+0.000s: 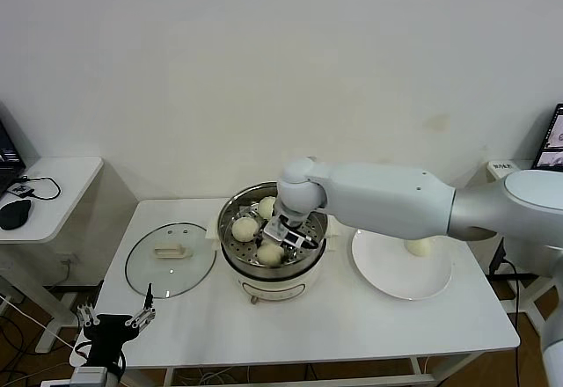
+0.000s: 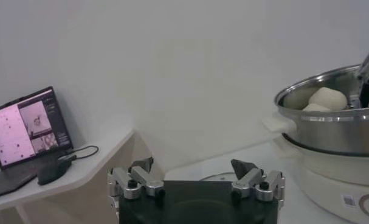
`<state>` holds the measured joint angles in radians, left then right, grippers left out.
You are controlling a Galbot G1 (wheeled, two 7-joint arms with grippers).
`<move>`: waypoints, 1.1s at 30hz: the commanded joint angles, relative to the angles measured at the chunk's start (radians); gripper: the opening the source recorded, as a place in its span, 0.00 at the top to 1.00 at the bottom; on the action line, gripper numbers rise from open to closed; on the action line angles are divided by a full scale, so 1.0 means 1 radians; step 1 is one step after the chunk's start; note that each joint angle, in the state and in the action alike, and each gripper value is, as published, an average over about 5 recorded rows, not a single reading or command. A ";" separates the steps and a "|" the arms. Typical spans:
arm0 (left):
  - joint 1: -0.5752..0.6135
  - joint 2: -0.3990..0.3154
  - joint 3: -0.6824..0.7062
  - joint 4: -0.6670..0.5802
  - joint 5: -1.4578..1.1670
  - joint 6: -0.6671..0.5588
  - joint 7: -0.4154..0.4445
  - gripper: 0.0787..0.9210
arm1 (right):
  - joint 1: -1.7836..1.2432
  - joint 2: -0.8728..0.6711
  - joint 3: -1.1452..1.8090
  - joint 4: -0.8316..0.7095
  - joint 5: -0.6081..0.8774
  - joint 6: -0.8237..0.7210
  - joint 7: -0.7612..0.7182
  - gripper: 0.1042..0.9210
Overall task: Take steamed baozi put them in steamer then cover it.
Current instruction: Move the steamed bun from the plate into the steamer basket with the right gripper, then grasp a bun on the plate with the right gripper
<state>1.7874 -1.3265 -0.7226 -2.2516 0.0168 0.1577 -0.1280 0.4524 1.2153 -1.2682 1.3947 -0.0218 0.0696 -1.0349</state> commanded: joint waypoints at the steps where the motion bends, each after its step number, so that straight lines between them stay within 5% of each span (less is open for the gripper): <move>1: 0.000 0.000 0.001 -0.002 0.001 0.000 0.001 0.12 | 0.001 0.002 -0.005 0.005 0.002 0.018 -0.013 0.25; 6: -0.001 0.002 0.001 -0.001 0.001 0.000 0.000 0.12 | 0.015 -0.013 0.014 -0.003 -0.004 0.020 -0.017 0.13; 19: -0.014 0.020 0.002 -0.001 0.005 0.000 -0.001 0.12 | 0.061 -0.129 0.179 -0.094 0.011 -0.116 -0.015 0.12; 33: -0.043 0.056 0.026 0.007 0.000 0.002 0.001 0.12 | 0.015 -0.472 0.245 -0.040 0.095 -0.333 -0.068 0.12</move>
<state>1.7488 -1.2758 -0.7051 -2.2458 0.0174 0.1578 -0.1275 0.4921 0.9326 -1.0669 1.3466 0.0455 -0.1600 -1.0885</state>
